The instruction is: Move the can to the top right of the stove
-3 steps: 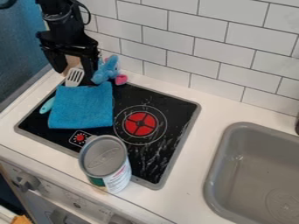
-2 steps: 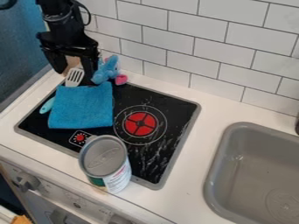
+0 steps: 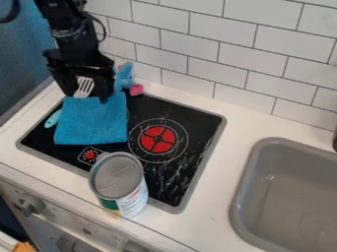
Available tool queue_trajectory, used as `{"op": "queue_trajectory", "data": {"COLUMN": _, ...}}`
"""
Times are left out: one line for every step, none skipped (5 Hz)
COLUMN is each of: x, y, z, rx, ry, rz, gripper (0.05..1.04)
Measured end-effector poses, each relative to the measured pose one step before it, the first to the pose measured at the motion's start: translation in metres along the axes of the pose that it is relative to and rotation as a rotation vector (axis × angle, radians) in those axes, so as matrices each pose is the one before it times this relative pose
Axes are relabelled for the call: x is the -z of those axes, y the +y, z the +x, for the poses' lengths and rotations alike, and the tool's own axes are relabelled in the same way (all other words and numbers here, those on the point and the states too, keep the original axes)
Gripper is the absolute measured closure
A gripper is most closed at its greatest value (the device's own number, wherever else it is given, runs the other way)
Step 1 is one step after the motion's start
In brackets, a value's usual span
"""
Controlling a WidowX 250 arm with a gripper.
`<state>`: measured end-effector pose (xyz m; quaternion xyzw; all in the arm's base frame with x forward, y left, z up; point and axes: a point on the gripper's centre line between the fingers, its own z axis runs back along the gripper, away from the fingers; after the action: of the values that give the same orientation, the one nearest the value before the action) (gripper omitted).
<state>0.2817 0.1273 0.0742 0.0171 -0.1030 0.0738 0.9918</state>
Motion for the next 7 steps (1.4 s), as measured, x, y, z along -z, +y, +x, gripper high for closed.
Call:
{"op": "queue_trajectory", "data": {"x": -0.01647, "y": -0.00435, "z": -0.01250, "rx": -0.0056, "ry": -0.0308, "rz": 0.0051, "gripper": 0.083}}
{"op": "queue_trajectory", "data": {"x": -0.02315, "y": -0.01317, "z": -0.03664, "rx": -0.0298, "ry": -0.0159, "rz": 0.0185, "gripper": 0.083}}
{"op": "queue_trajectory", "data": {"x": -0.01000, "y": -0.01392, "z": -0.02725, "rx": 0.0124, "ry": 0.0241, "rz": -0.0093, "gripper": 0.083}}
{"op": "queue_trajectory", "data": {"x": 0.00446, "y": -0.01081, "z": -0.02459, "rx": 0.0411, "ry": 0.0424, "rz": 0.0304, "gripper": 0.083}}
{"op": "queue_trajectory", "data": {"x": 0.01355, "y": -0.01435, "z": -0.02133, "rx": 0.0408, "ry": 0.0546, "rz": -0.0136, "gripper": 0.083}}
{"op": "queue_trajectory", "data": {"x": 0.01218, "y": -0.01397, "z": -0.01426, "rx": 0.0809, "ry": 0.0360, "rz": 0.0402, "gripper": 0.083}}
{"op": "queue_trajectory", "data": {"x": 0.01398, "y": -0.00713, "z": -0.00779, "rx": 0.0459, "ry": 0.0210, "rz": 0.0303, "gripper": 0.083}}
